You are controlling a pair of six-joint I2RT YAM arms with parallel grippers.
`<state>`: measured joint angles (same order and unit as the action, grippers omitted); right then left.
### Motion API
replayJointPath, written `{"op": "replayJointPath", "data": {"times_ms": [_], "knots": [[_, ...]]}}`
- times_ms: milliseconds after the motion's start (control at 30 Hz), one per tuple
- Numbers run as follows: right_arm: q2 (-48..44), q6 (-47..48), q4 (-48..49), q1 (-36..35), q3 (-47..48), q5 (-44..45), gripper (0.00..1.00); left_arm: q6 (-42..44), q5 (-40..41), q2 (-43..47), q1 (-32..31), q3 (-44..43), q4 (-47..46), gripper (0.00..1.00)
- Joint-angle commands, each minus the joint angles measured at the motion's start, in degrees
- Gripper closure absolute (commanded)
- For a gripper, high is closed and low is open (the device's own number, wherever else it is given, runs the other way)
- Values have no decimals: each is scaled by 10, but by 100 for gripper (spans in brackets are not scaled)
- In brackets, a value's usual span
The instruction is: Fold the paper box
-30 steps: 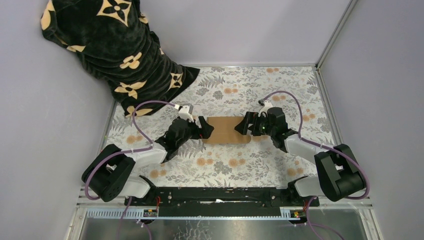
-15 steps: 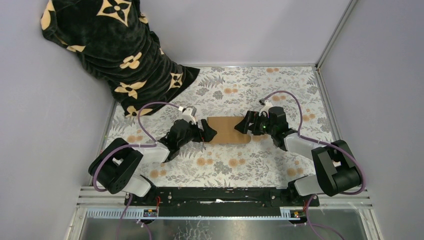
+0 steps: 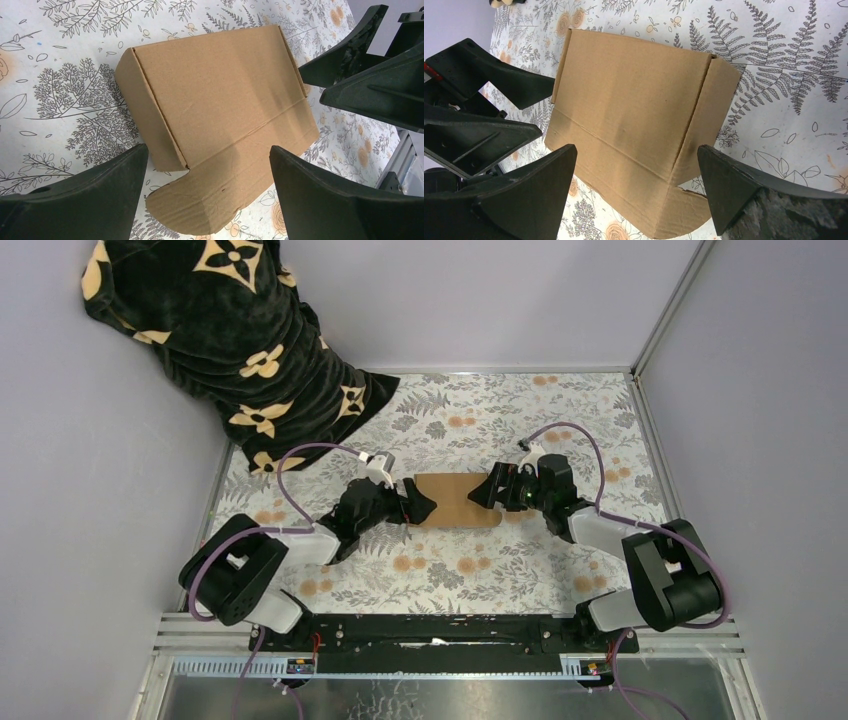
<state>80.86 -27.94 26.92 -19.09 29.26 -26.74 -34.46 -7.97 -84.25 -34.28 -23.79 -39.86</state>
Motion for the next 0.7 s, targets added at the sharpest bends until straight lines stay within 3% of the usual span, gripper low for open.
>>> {"op": "replayJointPath", "data": {"times_ms": [0, 667], "knots": [[12, -10, 38, 3, -5, -20, 1, -6, -13, -9, 4, -1, -43, 1], [8, -21, 57, 3, -3, -44, 0, -15, -45, -12, 4, -1, -67, 1]]}}
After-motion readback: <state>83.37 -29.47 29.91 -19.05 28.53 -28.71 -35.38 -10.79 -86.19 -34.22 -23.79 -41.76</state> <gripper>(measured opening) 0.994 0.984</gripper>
